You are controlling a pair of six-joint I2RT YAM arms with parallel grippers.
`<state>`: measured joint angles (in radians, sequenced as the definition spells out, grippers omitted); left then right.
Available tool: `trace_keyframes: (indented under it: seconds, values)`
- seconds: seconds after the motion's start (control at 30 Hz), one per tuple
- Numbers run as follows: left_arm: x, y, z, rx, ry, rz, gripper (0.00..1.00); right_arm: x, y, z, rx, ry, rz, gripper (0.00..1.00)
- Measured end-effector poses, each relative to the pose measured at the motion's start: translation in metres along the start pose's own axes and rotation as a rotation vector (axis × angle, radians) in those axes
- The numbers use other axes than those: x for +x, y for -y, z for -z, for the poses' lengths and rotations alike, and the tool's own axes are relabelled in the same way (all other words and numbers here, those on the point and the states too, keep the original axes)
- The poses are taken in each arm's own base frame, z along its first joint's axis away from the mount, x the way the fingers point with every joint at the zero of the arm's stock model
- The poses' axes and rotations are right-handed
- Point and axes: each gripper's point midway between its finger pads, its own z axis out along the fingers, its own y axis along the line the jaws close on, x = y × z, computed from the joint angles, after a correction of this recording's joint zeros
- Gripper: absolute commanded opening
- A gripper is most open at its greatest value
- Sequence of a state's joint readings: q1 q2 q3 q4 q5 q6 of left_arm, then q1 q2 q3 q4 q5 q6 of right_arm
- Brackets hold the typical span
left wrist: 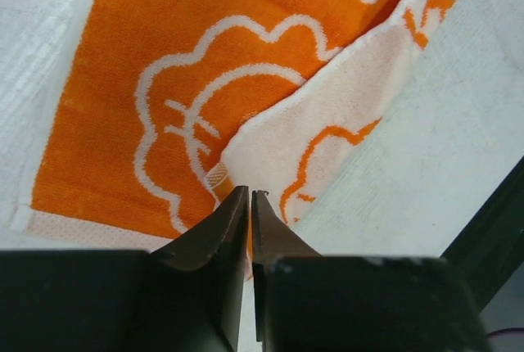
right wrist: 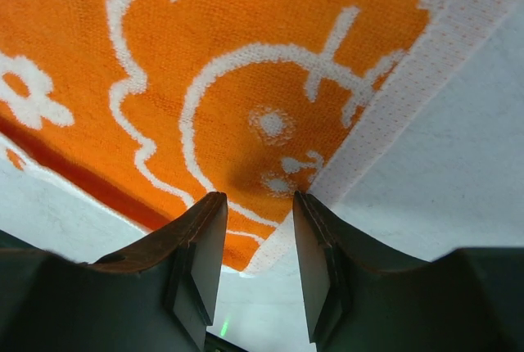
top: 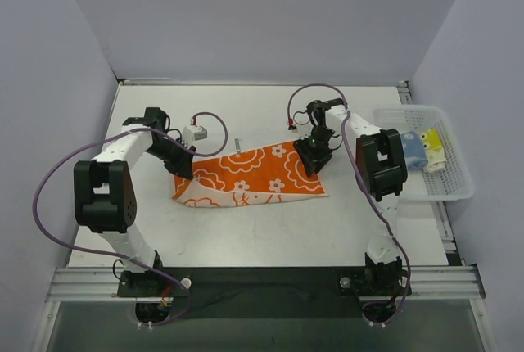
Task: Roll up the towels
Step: Flatten the towel
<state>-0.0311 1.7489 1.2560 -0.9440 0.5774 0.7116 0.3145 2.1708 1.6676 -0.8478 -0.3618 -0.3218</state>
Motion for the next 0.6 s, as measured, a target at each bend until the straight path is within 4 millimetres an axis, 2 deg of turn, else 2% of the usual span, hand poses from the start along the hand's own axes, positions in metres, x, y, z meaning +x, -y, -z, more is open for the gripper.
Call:
trace_keyframes:
  seconds: [0.07,0.1,0.17,0.2,0.23,0.3,0.6]
  values:
    - [0.002,0.005,-0.001,0.023,-0.004,-0.002,0.12,0.001,0.004,-0.001,0.005,-0.003,-0.013,0.38]
    - [0.004,0.008,-0.002,0.033,-0.007,-0.003,0.15,0.002,0.005,0.000,0.005,-0.002,-0.020,0.38]
    - [0.009,0.012,-0.003,0.051,-0.020,-0.002,0.30,0.001,0.009,0.001,0.007,0.004,-0.030,0.38]
    - [0.011,0.013,-0.004,0.057,-0.026,0.000,0.48,0.001,0.011,0.002,0.008,0.006,-0.037,0.38]
    - [0.013,0.014,-0.004,0.060,-0.031,0.000,0.53,0.002,0.011,0.002,0.008,0.006,-0.038,0.38]
    - [0.014,0.015,-0.004,0.061,-0.036,0.008,0.57,0.002,0.013,0.002,0.008,0.008,-0.046,0.39]
    - [0.004,0.009,0.005,0.012,-0.019,0.005,0.58,-0.002,0.011,0.006,-0.005,0.025,-0.079,0.39]
